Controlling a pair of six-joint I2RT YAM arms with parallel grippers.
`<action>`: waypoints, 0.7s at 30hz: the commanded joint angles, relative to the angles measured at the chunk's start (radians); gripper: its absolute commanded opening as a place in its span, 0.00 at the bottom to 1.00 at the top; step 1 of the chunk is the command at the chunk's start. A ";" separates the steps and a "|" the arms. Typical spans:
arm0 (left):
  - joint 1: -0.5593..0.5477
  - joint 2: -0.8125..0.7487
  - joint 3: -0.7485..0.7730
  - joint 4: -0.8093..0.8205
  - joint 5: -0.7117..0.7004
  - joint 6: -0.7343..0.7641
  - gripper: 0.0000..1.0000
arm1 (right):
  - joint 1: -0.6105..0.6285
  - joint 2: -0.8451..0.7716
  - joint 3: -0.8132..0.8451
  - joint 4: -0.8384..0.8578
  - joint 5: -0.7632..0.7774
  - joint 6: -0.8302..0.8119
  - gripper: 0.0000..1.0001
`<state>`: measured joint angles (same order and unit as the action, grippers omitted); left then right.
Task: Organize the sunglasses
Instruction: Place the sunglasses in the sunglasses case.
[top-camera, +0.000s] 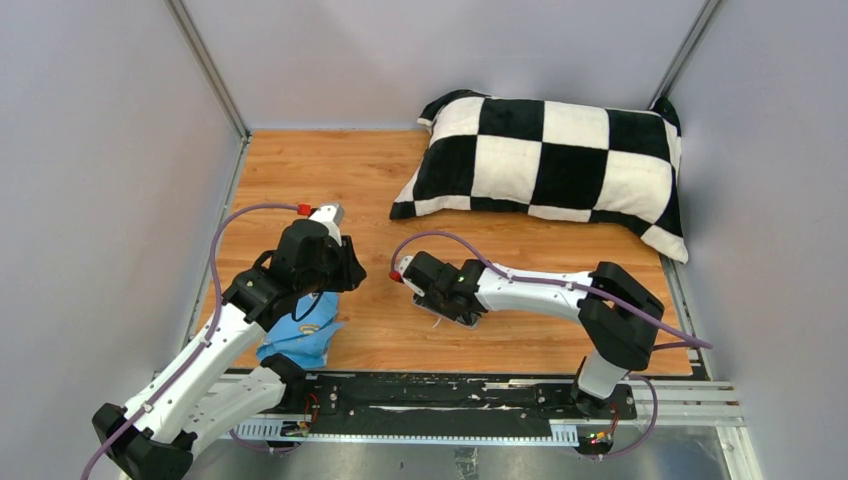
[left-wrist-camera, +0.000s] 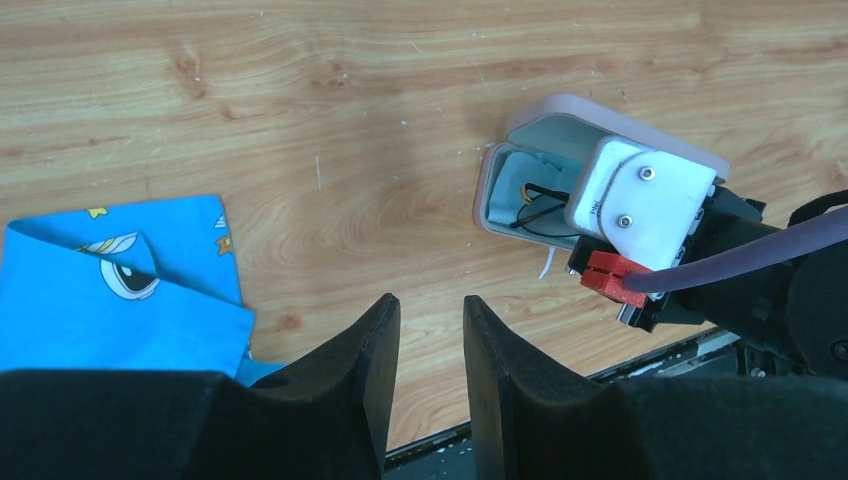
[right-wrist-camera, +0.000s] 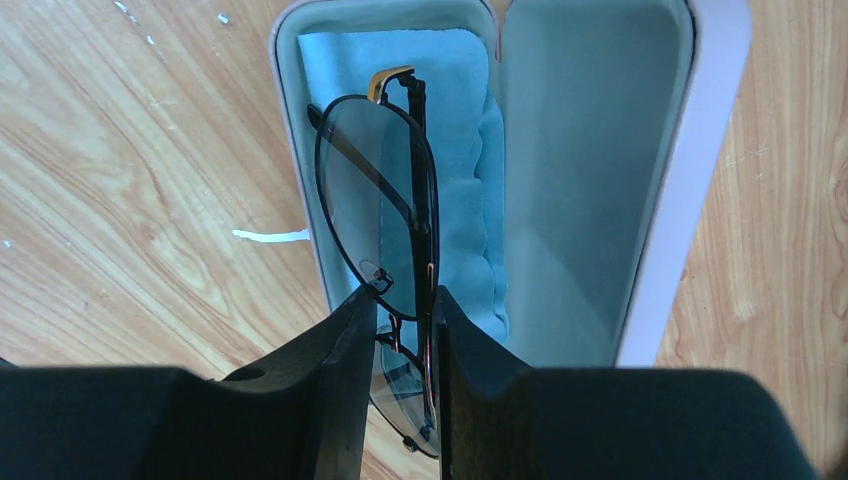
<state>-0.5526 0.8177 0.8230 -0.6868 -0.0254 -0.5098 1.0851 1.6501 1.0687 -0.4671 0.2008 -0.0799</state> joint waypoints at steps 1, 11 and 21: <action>0.006 -0.007 -0.005 0.007 0.019 -0.004 0.35 | 0.022 0.019 0.034 -0.006 0.070 -0.036 0.30; 0.006 -0.009 -0.027 0.028 0.040 -0.008 0.35 | 0.022 0.047 0.061 -0.013 0.020 -0.055 0.32; 0.006 -0.011 -0.042 0.041 0.053 -0.010 0.35 | 0.021 0.070 0.055 -0.028 -0.018 -0.049 0.33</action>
<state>-0.5518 0.8158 0.7914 -0.6674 0.0101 -0.5163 1.0908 1.6993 1.1084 -0.4652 0.2058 -0.1207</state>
